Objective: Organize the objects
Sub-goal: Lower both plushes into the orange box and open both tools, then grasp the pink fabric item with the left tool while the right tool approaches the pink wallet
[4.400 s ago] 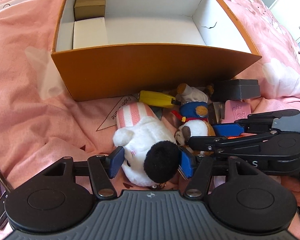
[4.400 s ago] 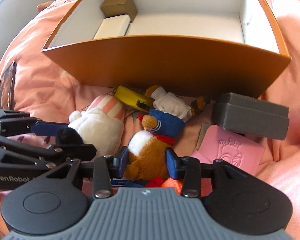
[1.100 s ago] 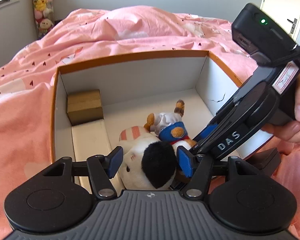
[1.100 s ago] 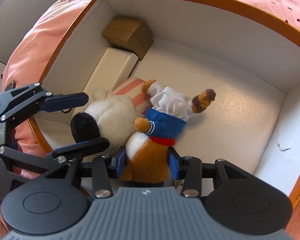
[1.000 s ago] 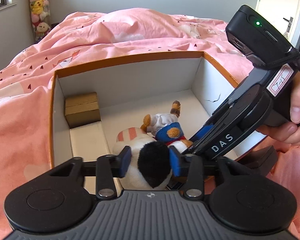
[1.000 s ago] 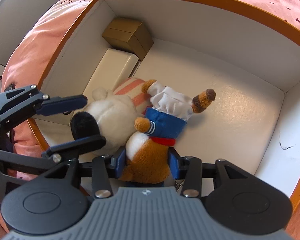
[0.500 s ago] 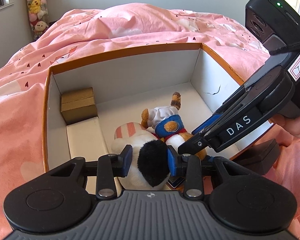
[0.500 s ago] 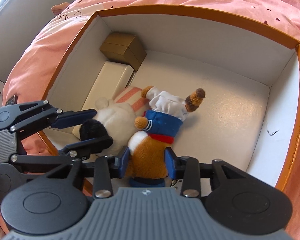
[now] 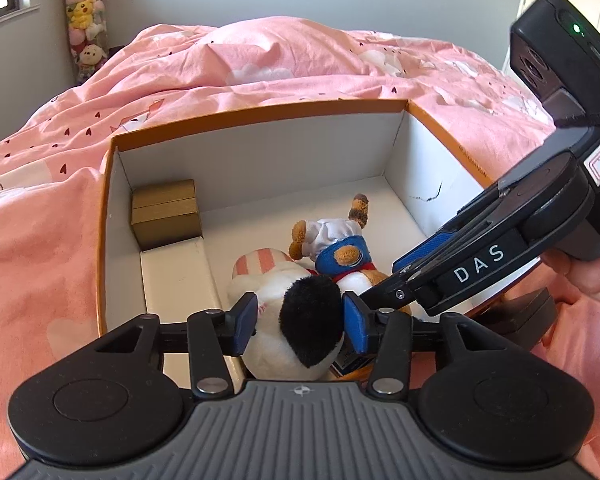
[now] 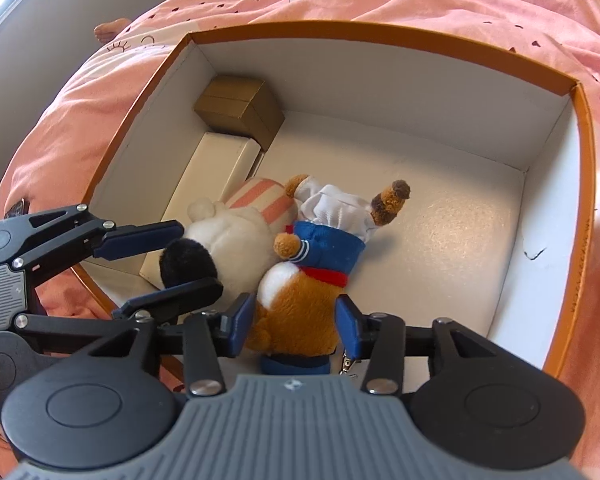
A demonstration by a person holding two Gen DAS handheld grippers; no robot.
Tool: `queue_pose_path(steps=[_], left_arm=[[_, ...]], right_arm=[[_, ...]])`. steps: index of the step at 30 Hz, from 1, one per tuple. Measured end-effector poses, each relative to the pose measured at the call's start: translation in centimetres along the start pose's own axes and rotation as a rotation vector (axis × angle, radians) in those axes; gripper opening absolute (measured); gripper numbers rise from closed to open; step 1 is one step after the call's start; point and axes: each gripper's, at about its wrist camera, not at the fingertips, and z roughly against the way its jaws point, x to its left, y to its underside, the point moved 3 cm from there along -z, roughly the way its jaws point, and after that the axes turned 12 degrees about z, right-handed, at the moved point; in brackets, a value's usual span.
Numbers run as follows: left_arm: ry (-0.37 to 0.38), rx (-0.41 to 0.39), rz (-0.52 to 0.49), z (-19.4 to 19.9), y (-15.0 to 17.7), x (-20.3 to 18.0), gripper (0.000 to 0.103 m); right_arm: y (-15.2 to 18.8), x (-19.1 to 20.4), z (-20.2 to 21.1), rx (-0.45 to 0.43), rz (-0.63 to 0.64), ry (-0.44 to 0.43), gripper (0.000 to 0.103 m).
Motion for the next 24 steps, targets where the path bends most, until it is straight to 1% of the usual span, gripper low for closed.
queue_pose_path(steps=[3, 7, 10, 12, 16, 17, 18, 19, 21, 22, 24], left_arm=[[0.012, -0.027, 0.02, 0.8, -0.2, 0.0, 0.063], [0.011, -0.067, 0.017, 2.1, -0.7, -0.3, 0.065], [0.016, -0.095, 0.02, 3.4, -1.0, -0.6, 0.066], [0.03, -0.103, 0.034, 4.4, -1.3, -0.7, 0.066], [0.071, -0.121, 0.067, 6.6, -1.6, -0.9, 0.068], [0.076, -0.124, 0.07, 7.1, -1.6, -1.0, 0.069], [0.076, -0.125, 0.067, 7.5, -1.6, -1.2, 0.069], [0.078, -0.126, 0.057, 8.0, -1.5, -1.4, 0.069], [0.102, -0.116, 0.028, 8.7, -1.1, -1.9, 0.069], [0.129, -0.091, 0.013, 9.0, -0.8, -2.3, 0.069], [0.203, -0.017, -0.015, 9.3, 0.1, -3.0, 0.069]], right_arm=[[0.1, 0.1, 0.7, -0.021, -0.012, 0.017, 0.056], [0.3, 0.3, 1.6, -0.046, -0.026, 0.037, 0.058], [0.5, 0.5, 2.8, -0.087, -0.038, 0.071, 0.063], [0.7, 0.9, 4.0, -0.127, -0.05, 0.089, 0.063], [1.7, 2.3, 7.2, -0.251, -0.084, 0.132, 0.064], [2.2, 2.8, 8.0, -0.279, -0.094, 0.145, 0.067], [2.6, 3.3, 8.7, -0.297, -0.104, 0.163, 0.072], [3.2, 3.8, 9.4, -0.318, -0.112, 0.182, 0.074], [4.4, 4.9, 10.8, -0.364, -0.115, 0.222, 0.077], [5.2, 5.5, 11.4, -0.379, -0.108, 0.247, 0.078], [6.7, 6.6, 12.4, -0.393, -0.089, 0.289, 0.08]])
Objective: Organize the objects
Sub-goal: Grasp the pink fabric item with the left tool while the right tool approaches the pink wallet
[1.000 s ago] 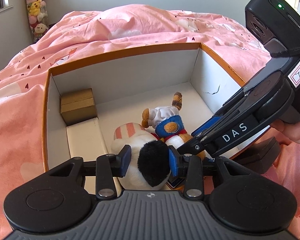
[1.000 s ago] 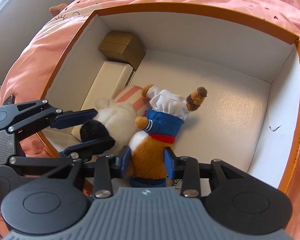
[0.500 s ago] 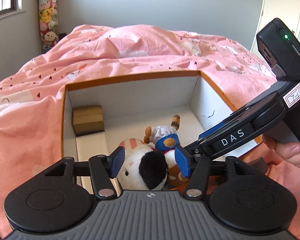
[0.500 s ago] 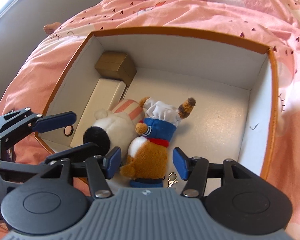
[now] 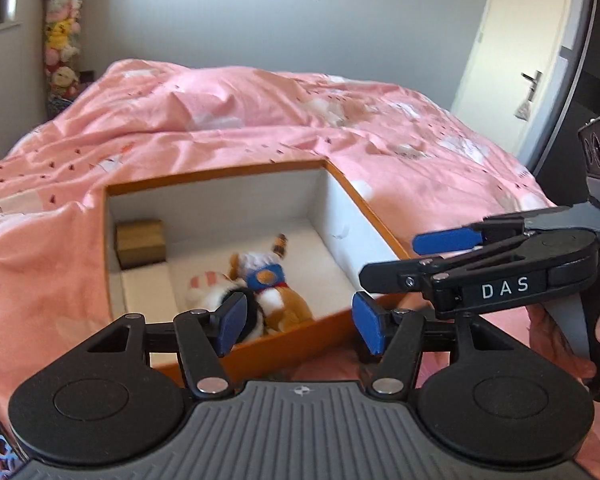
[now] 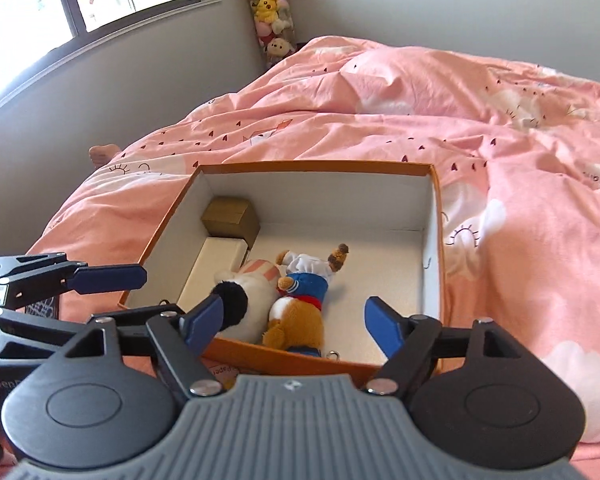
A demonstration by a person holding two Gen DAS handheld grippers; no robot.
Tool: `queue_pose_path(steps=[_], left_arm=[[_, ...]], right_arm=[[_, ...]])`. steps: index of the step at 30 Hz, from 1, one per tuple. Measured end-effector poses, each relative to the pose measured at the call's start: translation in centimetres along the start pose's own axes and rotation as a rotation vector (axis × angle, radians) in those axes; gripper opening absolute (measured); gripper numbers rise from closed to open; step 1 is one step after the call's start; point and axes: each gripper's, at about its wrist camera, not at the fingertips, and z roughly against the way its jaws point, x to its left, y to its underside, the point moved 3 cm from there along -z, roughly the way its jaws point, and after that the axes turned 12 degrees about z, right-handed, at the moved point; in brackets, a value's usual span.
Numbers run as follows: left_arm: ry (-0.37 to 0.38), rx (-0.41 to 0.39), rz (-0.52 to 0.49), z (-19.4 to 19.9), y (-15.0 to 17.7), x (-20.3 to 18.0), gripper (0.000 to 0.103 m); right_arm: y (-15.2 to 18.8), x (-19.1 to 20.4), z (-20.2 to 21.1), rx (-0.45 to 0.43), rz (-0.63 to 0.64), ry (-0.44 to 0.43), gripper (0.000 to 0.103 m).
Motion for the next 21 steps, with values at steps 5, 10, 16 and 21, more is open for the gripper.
queue_pose_path(steps=[5, 10, 16, 21], left_arm=[[0.155, 0.159, -0.06, 0.2, 2.8, -1.8, 0.069], [0.215, 0.238, -0.172, 0.5, 5.4, -3.5, 0.072], [0.194, 0.305, -0.264, -0.9, 7.9, -5.4, 0.072], [0.173, 0.357, -0.296, -2.2, 9.3, -6.3, 0.065]], right_arm=[[3.4, 0.1, 3.5, -0.005, -0.033, 0.046, 0.08], [7.2, -0.5, 5.4, 0.062, -0.117, 0.096, 0.068], [10.7, -0.4, 5.6, 0.178, -0.162, 0.1, 0.056], [12.4, -0.2, 5.4, 0.226, -0.155, 0.144, 0.055]])
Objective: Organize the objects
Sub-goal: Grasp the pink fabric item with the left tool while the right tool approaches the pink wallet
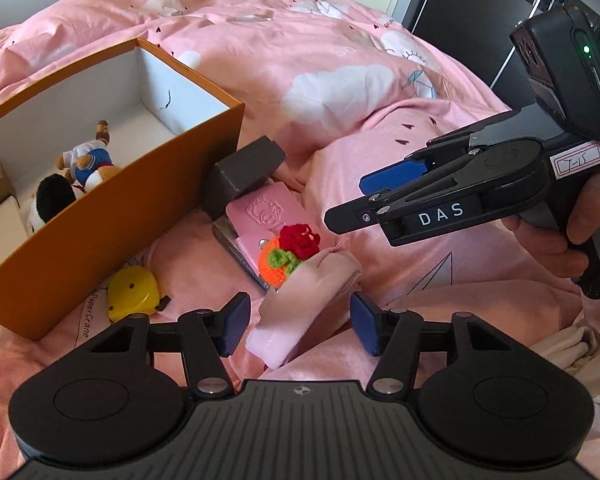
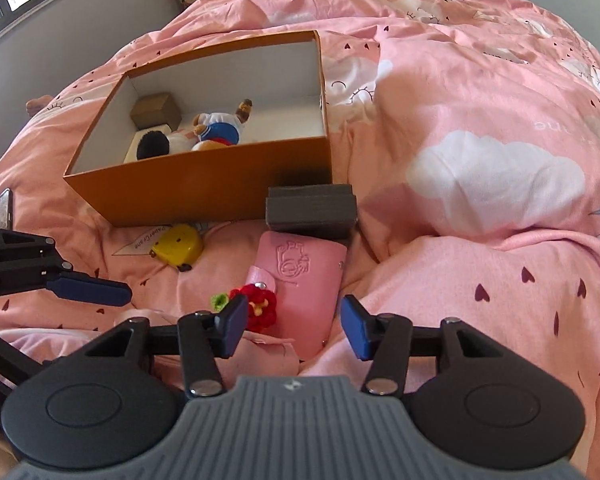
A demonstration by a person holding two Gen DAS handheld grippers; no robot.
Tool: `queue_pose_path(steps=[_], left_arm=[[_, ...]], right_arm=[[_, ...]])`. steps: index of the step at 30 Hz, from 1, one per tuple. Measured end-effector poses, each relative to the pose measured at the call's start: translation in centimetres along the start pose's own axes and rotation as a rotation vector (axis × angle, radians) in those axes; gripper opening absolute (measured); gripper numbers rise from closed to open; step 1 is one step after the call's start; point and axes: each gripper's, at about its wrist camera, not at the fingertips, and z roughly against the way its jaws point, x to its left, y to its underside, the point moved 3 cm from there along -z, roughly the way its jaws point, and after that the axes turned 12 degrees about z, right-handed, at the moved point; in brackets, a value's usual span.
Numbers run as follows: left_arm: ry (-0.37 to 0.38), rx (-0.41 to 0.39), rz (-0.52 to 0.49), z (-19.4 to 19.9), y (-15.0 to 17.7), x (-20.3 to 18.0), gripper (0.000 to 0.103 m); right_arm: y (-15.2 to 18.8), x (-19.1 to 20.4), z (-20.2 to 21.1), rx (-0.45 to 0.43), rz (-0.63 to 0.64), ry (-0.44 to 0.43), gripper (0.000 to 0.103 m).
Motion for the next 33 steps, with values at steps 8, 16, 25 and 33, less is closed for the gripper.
queue_pose_path(steps=[8, 16, 25, 33], left_arm=[[-0.057, -0.008, 0.042, 0.5, 0.0, 0.7, 0.029], [-0.159, -0.128, 0.234, 3.5, -0.9, 4.6, 0.021], [-0.26, -0.106, 0.519, 3.0, 0.5, 9.8, 0.03], [-0.448, -0.092, 0.375, 3.0, 1.4, 9.6, 0.052]], right_arm=[[-0.1, 0.0, -0.6, 0.023, -0.001, -0.004, 0.054], [-0.6, 0.4, -0.9, 0.019, 0.013, -0.004, 0.054], [-1.1, 0.7, -3.6, 0.072, 0.013, 0.002, 0.054], [-1.3, -0.6, -6.4, 0.155, -0.01, -0.016, 0.055]])
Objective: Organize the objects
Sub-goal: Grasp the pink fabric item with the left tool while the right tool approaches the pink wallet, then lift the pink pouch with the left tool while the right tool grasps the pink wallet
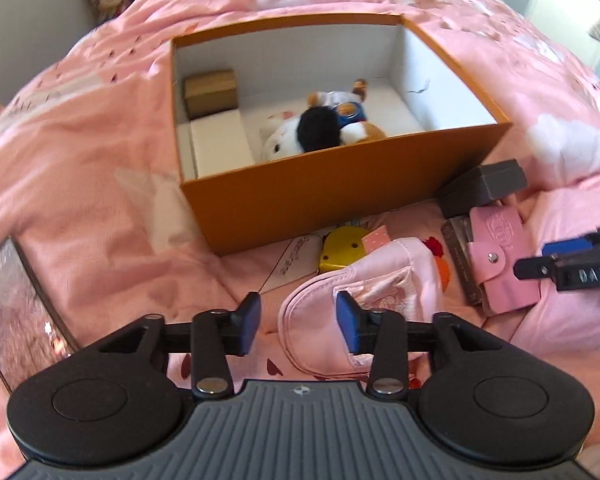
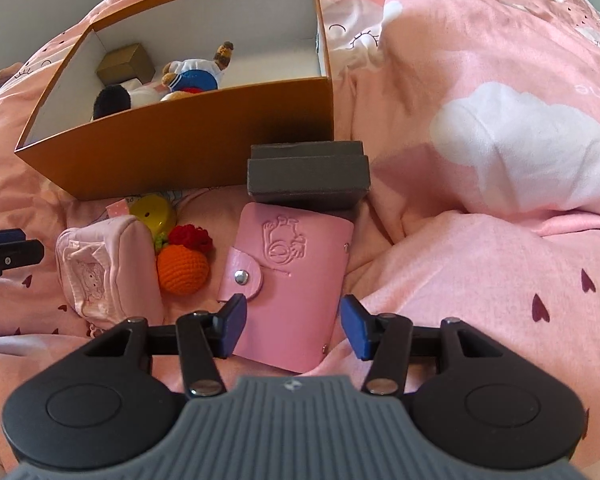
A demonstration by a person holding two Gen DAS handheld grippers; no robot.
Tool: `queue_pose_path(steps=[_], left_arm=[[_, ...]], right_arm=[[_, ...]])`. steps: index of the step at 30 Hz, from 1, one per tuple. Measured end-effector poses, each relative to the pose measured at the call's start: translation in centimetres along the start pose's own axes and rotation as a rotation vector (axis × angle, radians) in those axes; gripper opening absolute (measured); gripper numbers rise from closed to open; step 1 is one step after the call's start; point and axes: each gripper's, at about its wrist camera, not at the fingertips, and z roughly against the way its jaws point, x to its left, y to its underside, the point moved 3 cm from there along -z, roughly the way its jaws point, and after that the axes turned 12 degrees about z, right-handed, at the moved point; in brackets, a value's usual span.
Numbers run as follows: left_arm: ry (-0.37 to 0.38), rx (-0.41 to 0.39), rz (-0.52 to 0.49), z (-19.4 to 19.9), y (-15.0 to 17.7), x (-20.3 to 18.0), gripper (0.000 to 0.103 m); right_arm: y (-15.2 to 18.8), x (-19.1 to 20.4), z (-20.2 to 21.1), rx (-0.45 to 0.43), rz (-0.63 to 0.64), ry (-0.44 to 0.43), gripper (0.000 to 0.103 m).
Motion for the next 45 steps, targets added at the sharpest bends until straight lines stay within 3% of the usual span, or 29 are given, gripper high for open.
queue_pose_path(steps=[4, 8, 13, 16, 20, 22, 26, 35, 40, 45], left_arm=[[0.095, 0.008, -0.183, 1.0, 0.5, -1.7, 0.053], [0.126, 0.013, -0.323, 1.0, 1.3, -3.1, 0.053], [0.155, 0.029, -0.389, 0.3, 1.3, -3.7, 0.053], [0.156, 0.044, -0.437, 0.2, 1.4, -3.7, 0.056], [0.177, 0.057, -0.512, 0.4, 1.4, -3.7, 0.059], [0.193, 0.069, -0.55, 0.4, 1.2, -3.7, 0.059], [0.231, 0.11, -0.627, -0.1, 0.8, -4.0, 0.063], [0.191, 0.163, -0.888, -2.9, -0.2, -5.9, 0.067], [0.171, 0.248, -0.893, -5.5, -0.5, -6.0, 0.061], [0.166, 0.272, -0.778, -6.2, -1.2, -5.5, 0.039]], right_arm=[[-0.4, -0.4, -1.2, 0.026, -0.017, -0.039, 0.056], [-0.7, -0.8, -2.5, 0.048, -0.041, -0.074, 0.062], [-0.7, -1.7, -4.7, 0.082, -0.115, -0.188, 0.067], [-0.8, -1.5, -5.0, 0.079, -0.138, -0.211, 0.064], [-0.9, -0.7, -3.7, 0.063, -0.099, -0.177, 0.041], [-1.0, -0.4, -2.8, 0.046, -0.083, -0.175, 0.034], [-1.1, 0.4, -1.2, 0.018, -0.072, -0.238, 0.02], [-1.6, 1.9, -1.2, 0.004, -0.026, -0.225, 0.021], [-1.6, 2.1, -1.5, -0.002, -0.025, -0.247, 0.026], [-1.8, 2.4, -2.3, 0.006, -0.013, -0.219, 0.027]])
